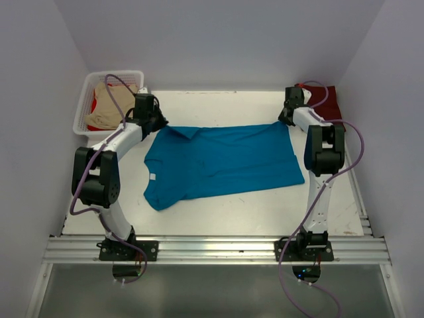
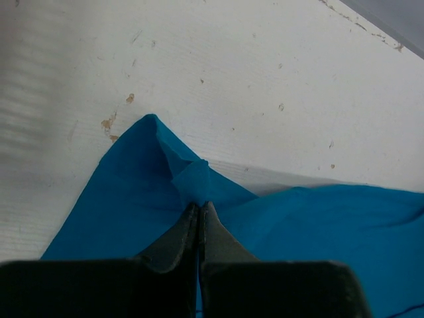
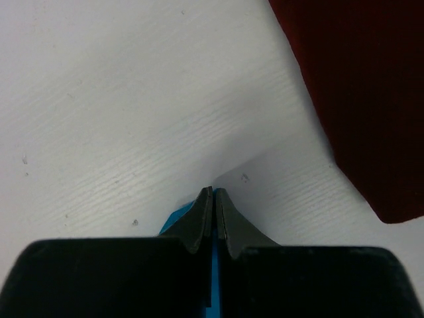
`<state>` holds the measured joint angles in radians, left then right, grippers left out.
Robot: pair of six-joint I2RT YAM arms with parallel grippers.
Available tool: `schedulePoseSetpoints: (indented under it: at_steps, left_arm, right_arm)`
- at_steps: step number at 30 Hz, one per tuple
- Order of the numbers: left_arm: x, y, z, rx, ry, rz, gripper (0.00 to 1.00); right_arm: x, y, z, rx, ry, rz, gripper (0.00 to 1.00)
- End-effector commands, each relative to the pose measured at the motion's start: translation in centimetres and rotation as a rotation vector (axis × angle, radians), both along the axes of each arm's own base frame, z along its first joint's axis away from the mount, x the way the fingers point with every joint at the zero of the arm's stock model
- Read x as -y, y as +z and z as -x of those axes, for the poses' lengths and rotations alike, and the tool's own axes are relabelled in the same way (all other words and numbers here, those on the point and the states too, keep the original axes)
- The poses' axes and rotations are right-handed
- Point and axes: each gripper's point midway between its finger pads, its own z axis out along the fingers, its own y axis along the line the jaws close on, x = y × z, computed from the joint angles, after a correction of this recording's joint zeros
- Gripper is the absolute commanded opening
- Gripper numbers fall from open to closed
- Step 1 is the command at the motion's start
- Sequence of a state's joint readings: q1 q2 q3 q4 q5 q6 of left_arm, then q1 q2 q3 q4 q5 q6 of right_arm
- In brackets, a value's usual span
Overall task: Fold and stack the t-shirts
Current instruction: Fold the tshirt
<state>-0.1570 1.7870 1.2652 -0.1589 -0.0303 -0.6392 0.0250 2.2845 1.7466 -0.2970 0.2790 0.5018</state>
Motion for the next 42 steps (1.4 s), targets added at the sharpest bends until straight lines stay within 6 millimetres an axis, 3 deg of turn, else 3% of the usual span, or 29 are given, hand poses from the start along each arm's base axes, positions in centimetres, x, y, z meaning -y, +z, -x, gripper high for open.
schedulePoseSetpoints:
  at_steps: [1, 6, 10, 19, 26, 32, 37, 42]
  left_arm:
    - [-0.8, 4.6, -0.8, 0.099, 0.008, -0.019, 0.00]
    - [-0.8, 7.2, -0.2, 0.144, 0.008, -0.005, 0.00]
    - [-0.9, 7.6, 1.0, 0.131, 0.007, 0.000, 0.00]
    - [-1.2, 6.2, 6.6, 0.065, -0.012, 0.008, 0.00]
    - [-1.7, 4.3, 10.8, 0.006, -0.017, 0.000, 0.00]
    - [-1.8, 2.2, 12.5, -0.046, -0.026, -0.005, 0.00]
    - [-2.0, 2.0, 13.5, -0.057, -0.026, -0.007, 0.00]
    - [-1.9, 2.7, 14.7, -0.052, -0.043, 0.002, 0.00]
  right_arm:
    - [1.2, 5.9, -0.2, 0.110, -0.016, 0.053, 0.00]
    - [1.7, 8.4, 0.5, 0.154, -0.022, 0.081, 0.00]
    - [1.8, 8.6, 1.3, 0.148, -0.027, 0.082, 0.00]
    - [1.6, 6.0, 5.1, 0.082, -0.059, 0.047, 0.00]
    - [1.5, 6.1, 8.4, 0.067, -0.083, 0.021, 0.00]
    - [1.8, 6.7, 10.1, 0.070, -0.085, 0.038, 0.00]
    - [1.9, 6.8, 11.6, 0.052, -0.090, 0.043, 0.00]
    - [2.2, 5.6, 13.1, -0.001, -0.101, 0.057, 0.00]
